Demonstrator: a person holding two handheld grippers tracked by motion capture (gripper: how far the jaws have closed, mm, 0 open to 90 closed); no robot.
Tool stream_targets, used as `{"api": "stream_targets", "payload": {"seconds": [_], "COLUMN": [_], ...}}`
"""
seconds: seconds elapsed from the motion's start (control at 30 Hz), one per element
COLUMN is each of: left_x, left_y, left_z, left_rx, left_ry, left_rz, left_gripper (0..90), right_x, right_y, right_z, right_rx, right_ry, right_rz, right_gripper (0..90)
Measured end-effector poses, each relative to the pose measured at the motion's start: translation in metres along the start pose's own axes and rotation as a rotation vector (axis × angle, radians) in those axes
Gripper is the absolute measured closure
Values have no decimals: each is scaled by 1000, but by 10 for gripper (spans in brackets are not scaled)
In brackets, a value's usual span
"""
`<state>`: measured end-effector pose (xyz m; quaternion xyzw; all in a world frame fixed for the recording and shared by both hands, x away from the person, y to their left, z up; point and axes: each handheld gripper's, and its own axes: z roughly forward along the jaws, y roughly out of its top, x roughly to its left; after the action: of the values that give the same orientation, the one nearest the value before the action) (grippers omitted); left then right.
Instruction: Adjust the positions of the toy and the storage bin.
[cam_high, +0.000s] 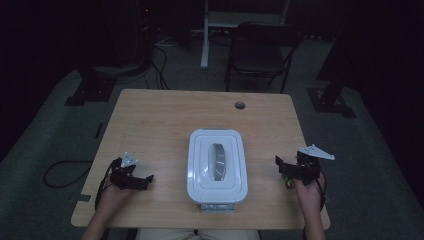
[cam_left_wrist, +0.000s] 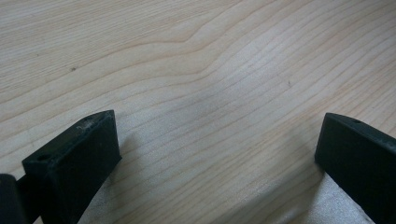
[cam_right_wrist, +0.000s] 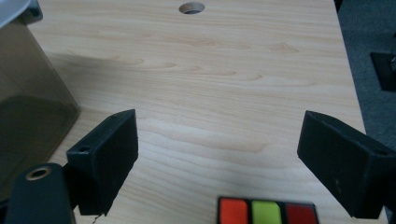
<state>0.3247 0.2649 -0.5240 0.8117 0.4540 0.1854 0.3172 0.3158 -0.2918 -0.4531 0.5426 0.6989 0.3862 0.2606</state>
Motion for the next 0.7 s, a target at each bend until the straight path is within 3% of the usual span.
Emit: {"api": "stream_targets", "payload": {"seconds": [0.23, 0.4, 0.53, 0.57, 0.7], "left_x": [0, 0, 0, 0, 0], "left_y": [0, 0, 0, 0, 0], "left_z": [0, 0, 0, 0, 0], "left_rx": [0, 0, -1, -1, 0], "left_ry": [0, 0, 0, -1, -4], "left_rz": [0, -1, 0, 1, 3], "left_gripper": [6, 6, 6, 6, 6], "right_x": [23, 35, 42, 45, 53], "right_y": [5, 5, 4, 2, -3], "right_z": [18, 25, 32, 36, 43], "right_rx": [-1, -2, -14, -18, -4], "right_ry": [48, 50, 77, 111, 124], "right_rz": [-49, -80, -80, -77, -95], "right_gripper": [138, 138, 137, 137, 135]}}
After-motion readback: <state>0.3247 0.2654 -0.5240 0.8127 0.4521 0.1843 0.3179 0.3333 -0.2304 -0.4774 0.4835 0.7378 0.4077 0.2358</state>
